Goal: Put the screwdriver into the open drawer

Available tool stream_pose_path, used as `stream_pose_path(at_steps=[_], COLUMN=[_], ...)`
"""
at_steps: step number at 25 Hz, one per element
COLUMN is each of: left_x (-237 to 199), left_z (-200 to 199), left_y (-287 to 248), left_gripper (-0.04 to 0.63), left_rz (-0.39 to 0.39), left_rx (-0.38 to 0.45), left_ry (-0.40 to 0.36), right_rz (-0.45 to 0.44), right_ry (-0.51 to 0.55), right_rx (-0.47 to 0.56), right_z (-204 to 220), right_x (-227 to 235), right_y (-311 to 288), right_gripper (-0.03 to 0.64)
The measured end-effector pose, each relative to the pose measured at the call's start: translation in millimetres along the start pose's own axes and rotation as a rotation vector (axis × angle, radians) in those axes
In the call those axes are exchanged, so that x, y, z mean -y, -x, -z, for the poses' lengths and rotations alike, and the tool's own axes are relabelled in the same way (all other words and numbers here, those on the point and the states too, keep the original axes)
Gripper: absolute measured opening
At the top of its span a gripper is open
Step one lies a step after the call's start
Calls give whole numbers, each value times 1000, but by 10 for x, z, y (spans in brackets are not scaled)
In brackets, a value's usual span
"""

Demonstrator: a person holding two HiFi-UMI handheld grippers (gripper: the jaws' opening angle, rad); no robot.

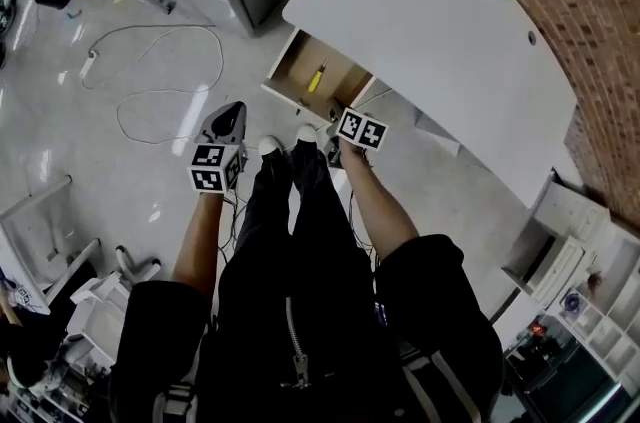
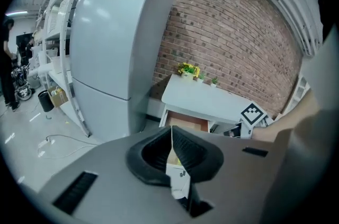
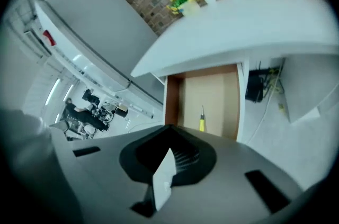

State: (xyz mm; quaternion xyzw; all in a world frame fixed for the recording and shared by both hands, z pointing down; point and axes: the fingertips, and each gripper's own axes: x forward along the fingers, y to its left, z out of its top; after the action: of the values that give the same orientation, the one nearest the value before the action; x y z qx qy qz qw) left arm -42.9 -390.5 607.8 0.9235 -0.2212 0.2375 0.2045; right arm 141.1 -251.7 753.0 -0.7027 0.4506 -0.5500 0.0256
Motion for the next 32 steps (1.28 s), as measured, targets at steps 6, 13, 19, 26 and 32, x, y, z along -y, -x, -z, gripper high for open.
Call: stream_pose_path(at_steps=[6,13,19,26,32], left_x=[-28,200,409,465,492], left_z=[-703,-1646,-2248,-2683,-2603], left_y=[18,224,500,760,789], left_gripper=[28,28,28,28,28], left_rz=[10,62,92,97,95], left_rx=[96,242,355,447,444], left_ry=[-72,-192,-262,-294,-284], right_rz=[-79,-150,-187,-204,-183], right_ry=[308,505,623,634,636], right_rx=[221,462,615,713,708], right_z=[-724,-1434,-1797,-1985,-1918], right_x=[-686,-1405,-1939,-2250,-2174], right_y=[715,1479,2111,2596,2664], right_gripper=[9,9,9,8,8])
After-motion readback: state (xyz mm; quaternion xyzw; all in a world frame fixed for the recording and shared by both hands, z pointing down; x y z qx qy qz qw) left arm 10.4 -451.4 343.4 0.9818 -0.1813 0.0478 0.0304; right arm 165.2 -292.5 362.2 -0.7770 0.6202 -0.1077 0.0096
